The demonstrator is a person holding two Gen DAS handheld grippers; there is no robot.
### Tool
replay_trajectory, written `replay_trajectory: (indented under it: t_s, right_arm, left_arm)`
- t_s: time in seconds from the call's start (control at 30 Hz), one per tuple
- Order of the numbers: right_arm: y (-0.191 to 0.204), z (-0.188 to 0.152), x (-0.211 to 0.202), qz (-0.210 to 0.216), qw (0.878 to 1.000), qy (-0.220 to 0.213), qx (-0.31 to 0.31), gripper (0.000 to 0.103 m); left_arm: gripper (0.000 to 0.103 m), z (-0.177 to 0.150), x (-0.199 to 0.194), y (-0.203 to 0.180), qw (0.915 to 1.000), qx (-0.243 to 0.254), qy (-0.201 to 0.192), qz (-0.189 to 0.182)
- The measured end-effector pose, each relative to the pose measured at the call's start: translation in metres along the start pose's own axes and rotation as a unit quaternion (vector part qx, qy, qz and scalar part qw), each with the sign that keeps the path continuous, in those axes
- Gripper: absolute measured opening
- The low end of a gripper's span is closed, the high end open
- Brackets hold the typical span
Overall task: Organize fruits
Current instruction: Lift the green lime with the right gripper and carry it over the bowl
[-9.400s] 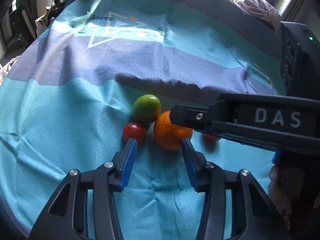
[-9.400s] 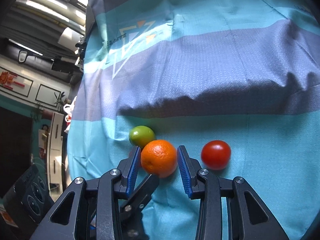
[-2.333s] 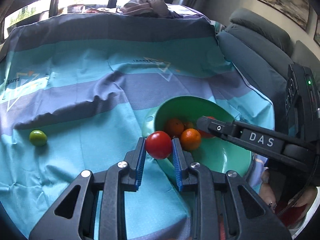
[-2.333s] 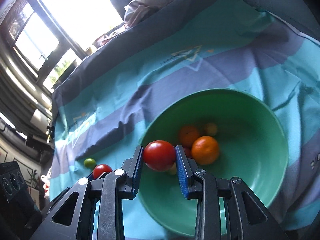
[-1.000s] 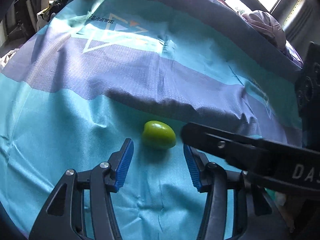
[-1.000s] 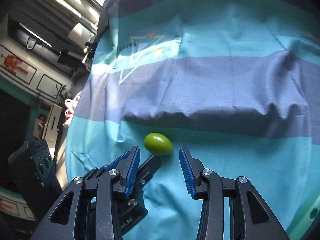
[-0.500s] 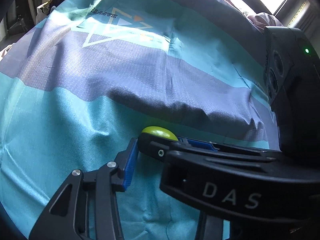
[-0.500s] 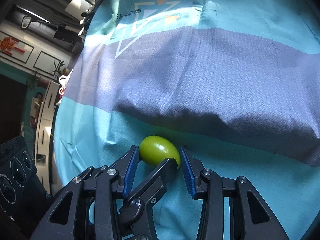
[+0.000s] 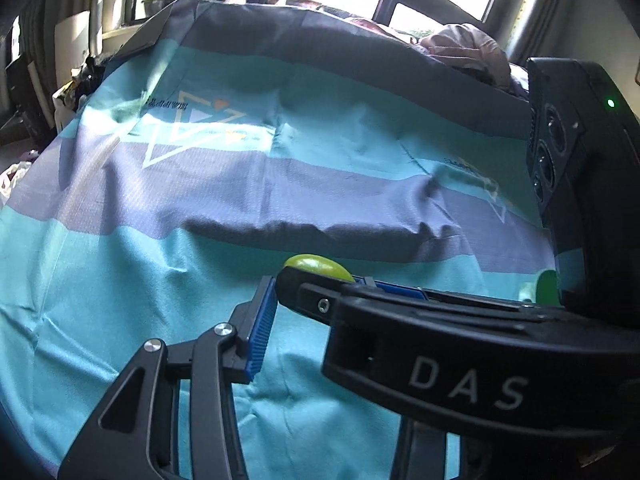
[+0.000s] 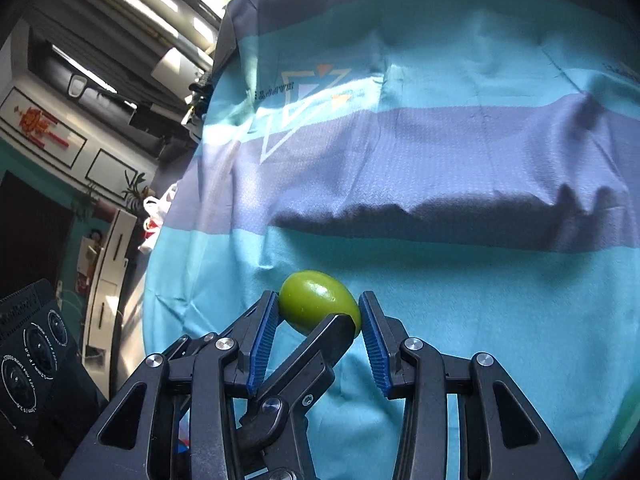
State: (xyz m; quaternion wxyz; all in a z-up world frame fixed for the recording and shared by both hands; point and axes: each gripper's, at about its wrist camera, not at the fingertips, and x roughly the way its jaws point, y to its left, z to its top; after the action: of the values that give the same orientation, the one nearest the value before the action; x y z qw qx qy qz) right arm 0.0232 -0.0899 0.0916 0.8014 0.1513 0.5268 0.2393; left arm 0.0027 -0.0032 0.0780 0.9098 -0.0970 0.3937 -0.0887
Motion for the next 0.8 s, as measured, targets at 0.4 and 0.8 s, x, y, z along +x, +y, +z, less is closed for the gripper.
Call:
replay_trajectory:
  t_s: [0.4, 0.8]
  right_arm:
    - [-0.029, -0.062, -0.100, -0.037, 0.988, -0.131, 0.076, 0.044]
    - [-0.102, -0.098, -0.153, -0.047, 0.968, -0.195, 0.152, 0.044]
  left_arm:
    - [0.042, -0.023, -0.042, -0.093, 0.9890, 0.119, -0.029, -0.083]
    - [0.042, -0.042, -0.021, -0.177, 0.9688, 0.215, -0.009, -0.123]
